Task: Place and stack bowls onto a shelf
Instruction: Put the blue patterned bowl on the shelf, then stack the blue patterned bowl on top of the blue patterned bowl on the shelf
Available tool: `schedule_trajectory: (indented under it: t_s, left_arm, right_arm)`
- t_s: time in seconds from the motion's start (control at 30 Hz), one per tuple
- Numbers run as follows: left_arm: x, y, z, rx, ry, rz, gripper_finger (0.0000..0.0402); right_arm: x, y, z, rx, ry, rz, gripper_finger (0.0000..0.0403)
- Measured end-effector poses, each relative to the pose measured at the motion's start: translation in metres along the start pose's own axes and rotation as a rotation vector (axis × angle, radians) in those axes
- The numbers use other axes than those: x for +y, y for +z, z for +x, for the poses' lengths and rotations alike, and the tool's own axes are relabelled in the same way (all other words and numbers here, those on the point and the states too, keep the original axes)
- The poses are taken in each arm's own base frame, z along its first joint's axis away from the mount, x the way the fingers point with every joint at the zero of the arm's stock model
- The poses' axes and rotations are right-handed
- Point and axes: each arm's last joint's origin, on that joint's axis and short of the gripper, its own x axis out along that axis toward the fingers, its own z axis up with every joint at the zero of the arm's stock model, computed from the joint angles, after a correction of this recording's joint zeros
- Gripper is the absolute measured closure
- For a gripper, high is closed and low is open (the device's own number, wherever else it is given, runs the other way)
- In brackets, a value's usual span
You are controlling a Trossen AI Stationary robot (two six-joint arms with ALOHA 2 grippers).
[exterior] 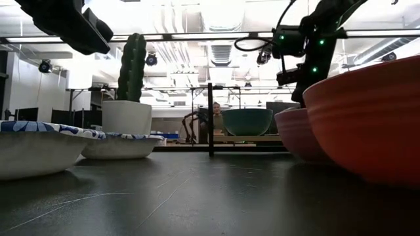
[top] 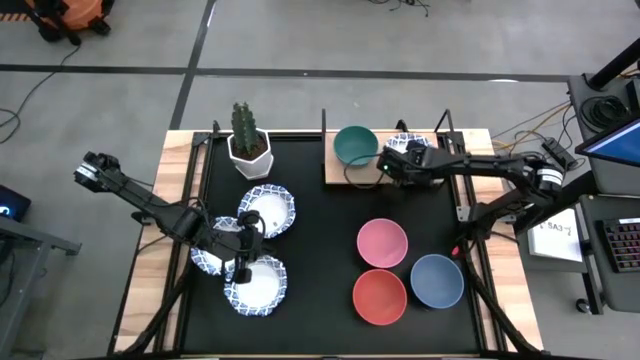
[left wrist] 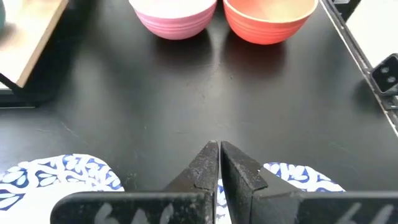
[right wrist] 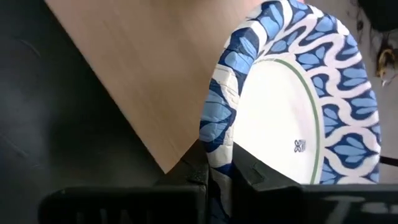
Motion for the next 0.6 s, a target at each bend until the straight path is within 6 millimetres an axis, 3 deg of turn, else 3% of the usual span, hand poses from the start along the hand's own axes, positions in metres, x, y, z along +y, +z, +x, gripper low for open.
schedule_trajectory:
  t_s: [0.4,0.6]
  left_arm:
    - [0.0,0.0,0.0,-0.001,0.005,0.0,0.0402]
    - [0.0,0.0,0.0,-0.002,0.006,-0.016,0.0402]
  right_arm:
    - [-0.012,0.008,0.004,-0.062,0.026,0.062,0.0267]
    - [-0.014,0.005,-0.015,-0.126,0.098,0.123,0.0248]
